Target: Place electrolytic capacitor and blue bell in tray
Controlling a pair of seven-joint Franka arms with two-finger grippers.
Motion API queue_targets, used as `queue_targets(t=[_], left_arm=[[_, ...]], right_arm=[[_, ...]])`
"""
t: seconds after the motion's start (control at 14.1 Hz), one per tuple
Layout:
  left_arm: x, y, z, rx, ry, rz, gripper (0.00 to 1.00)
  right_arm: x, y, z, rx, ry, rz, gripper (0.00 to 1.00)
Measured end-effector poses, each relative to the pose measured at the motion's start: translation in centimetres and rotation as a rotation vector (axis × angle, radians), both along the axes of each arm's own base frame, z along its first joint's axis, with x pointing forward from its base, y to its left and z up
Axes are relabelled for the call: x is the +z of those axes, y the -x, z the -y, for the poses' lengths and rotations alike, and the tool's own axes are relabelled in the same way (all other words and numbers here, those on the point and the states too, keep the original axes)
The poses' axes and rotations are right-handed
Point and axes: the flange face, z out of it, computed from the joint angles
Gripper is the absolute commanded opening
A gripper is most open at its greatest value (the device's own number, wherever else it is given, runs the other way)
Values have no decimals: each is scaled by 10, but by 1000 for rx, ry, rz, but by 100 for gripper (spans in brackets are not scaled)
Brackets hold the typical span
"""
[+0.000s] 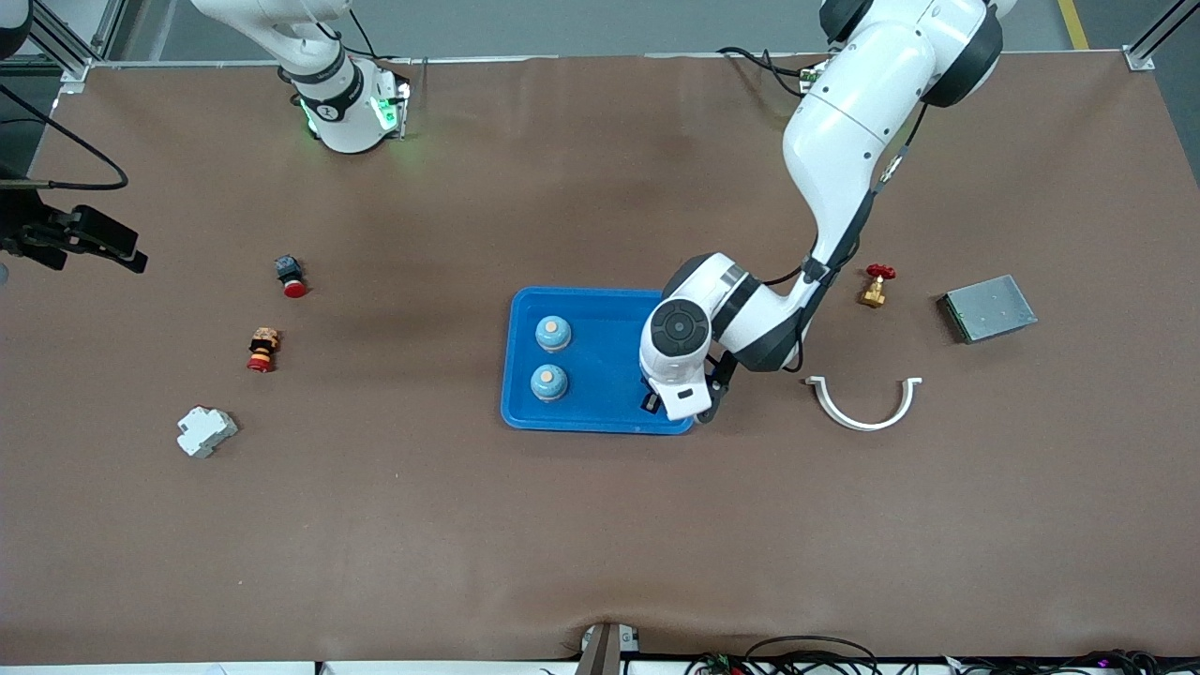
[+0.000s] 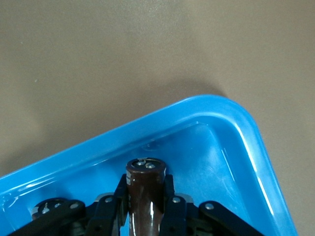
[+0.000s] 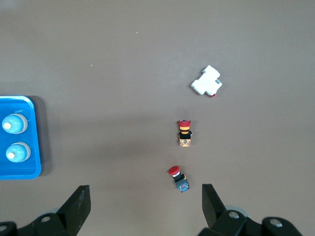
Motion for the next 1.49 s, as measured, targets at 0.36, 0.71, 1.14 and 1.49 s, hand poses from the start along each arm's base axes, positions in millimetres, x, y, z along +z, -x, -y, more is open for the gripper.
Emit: queue_targets(t=[0.36, 0.71, 1.14, 1.49], left_arm=[[1, 0, 2, -11, -3, 11, 100], [26, -10, 1, -5, 10, 50, 100], [109, -50, -69, 58, -20, 57, 100], [166, -68, -135, -2, -47, 36, 100]], right_arm=[[-4, 0, -1, -10, -13, -7, 100], [-3, 0, -1, -13, -14, -6, 100], [-3, 0, -1, -14, -14, -4, 100], [-3, 0, -1, -14, -14, -3, 100]])
